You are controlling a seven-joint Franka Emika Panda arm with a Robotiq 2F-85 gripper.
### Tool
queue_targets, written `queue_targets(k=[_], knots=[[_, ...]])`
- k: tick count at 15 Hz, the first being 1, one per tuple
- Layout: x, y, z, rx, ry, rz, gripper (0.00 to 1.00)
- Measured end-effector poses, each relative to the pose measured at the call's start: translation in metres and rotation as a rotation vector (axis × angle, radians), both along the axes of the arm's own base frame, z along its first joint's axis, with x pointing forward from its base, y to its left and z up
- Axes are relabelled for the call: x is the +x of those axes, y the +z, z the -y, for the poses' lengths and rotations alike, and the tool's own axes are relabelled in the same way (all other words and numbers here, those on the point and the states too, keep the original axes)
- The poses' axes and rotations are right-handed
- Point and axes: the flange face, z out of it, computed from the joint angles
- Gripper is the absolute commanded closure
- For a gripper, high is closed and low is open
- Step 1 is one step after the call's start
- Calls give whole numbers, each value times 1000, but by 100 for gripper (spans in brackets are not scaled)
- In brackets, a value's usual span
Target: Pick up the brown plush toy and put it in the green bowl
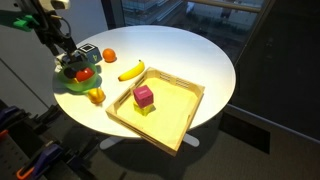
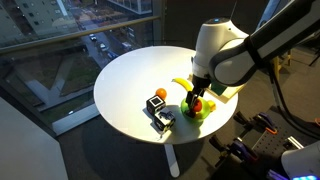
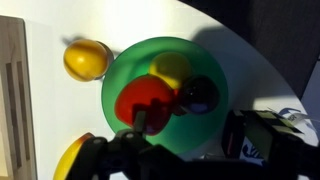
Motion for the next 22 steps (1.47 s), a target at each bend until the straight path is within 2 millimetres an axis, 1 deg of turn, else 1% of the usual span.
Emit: queue_targets(k=[6, 13, 16, 22], knots=[[20, 27, 2, -2, -22, 27, 0], [43, 59, 9, -44, -79, 51, 0], [47, 76, 11, -60, -112, 72, 0], [48, 107, 13, -51, -184, 131, 0]])
